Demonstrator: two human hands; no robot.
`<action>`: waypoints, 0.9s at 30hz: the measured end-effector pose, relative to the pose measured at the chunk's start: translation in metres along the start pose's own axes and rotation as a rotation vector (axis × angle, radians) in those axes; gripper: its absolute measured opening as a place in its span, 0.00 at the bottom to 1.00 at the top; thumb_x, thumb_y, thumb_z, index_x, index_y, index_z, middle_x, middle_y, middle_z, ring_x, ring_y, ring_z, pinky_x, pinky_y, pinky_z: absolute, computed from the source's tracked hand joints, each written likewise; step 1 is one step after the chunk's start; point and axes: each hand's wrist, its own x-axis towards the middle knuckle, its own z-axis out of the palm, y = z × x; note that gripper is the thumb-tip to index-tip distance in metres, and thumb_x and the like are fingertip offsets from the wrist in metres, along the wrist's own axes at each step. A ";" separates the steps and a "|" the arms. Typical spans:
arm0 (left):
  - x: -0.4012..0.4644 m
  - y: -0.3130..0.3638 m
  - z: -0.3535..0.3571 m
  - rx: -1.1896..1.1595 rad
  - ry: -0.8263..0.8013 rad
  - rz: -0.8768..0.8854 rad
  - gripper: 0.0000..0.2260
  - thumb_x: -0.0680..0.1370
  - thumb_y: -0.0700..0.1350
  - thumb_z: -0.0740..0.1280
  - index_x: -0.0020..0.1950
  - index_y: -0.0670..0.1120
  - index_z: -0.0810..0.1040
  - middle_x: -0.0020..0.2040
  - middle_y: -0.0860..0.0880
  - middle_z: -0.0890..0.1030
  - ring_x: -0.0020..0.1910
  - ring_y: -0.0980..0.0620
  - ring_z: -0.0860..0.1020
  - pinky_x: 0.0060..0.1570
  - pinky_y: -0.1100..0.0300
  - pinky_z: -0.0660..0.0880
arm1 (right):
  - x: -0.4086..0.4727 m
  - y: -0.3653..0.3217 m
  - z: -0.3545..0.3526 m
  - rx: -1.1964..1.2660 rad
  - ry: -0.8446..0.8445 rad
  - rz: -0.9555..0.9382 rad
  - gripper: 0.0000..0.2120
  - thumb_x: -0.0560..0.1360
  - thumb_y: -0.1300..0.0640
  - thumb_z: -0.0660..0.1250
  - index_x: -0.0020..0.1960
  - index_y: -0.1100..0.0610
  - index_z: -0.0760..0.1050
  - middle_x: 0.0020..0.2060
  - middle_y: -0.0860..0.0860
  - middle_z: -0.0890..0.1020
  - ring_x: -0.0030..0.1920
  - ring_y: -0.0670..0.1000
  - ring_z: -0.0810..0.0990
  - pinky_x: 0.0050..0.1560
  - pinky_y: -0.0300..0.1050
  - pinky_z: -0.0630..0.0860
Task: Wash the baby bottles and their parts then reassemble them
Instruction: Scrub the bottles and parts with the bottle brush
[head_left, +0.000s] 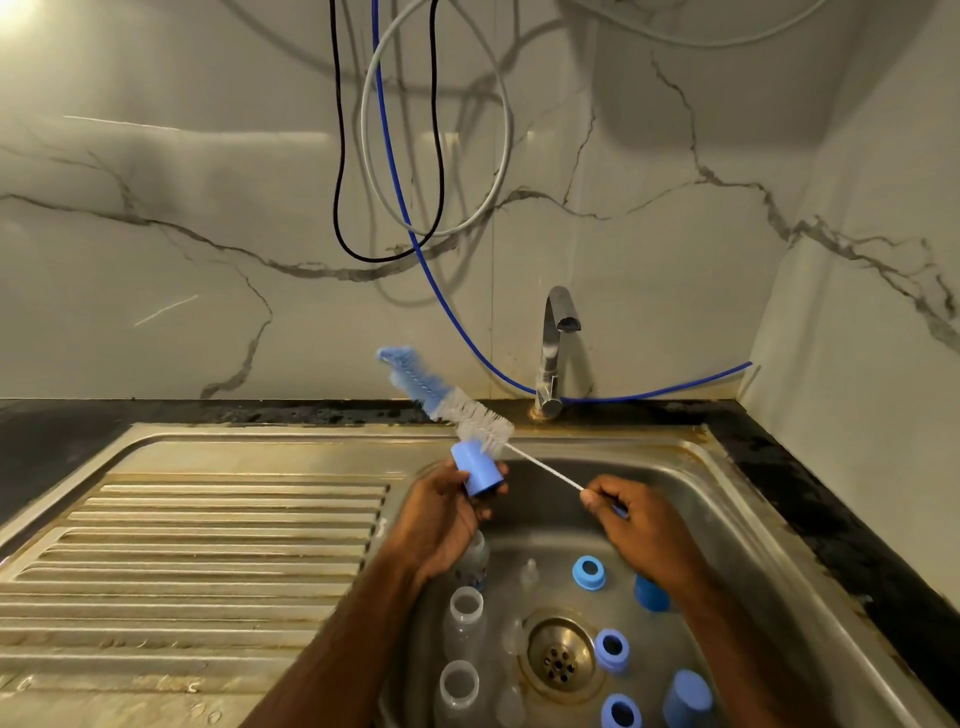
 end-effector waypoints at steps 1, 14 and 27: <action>0.002 -0.003 0.000 0.045 0.020 0.032 0.18 0.79 0.41 0.61 0.69 0.40 0.72 0.60 0.35 0.81 0.46 0.44 0.83 0.40 0.56 0.77 | 0.000 -0.002 0.000 -0.001 -0.024 -0.012 0.08 0.81 0.48 0.65 0.43 0.46 0.77 0.35 0.44 0.80 0.39 0.44 0.79 0.44 0.46 0.79; 0.005 -0.012 -0.011 0.667 0.235 0.337 0.16 0.72 0.40 0.78 0.56 0.40 0.81 0.50 0.42 0.85 0.52 0.43 0.84 0.55 0.46 0.82 | -0.001 -0.002 -0.002 -0.108 -0.066 -0.045 0.07 0.80 0.46 0.64 0.45 0.44 0.78 0.36 0.41 0.80 0.40 0.41 0.79 0.44 0.43 0.78; 0.011 -0.003 -0.027 0.758 0.296 0.413 0.19 0.70 0.39 0.80 0.58 0.49 0.82 0.51 0.52 0.86 0.52 0.56 0.84 0.56 0.53 0.81 | 0.002 0.008 -0.009 -0.096 0.056 -0.009 0.06 0.80 0.47 0.65 0.45 0.43 0.78 0.37 0.39 0.81 0.43 0.38 0.78 0.42 0.35 0.72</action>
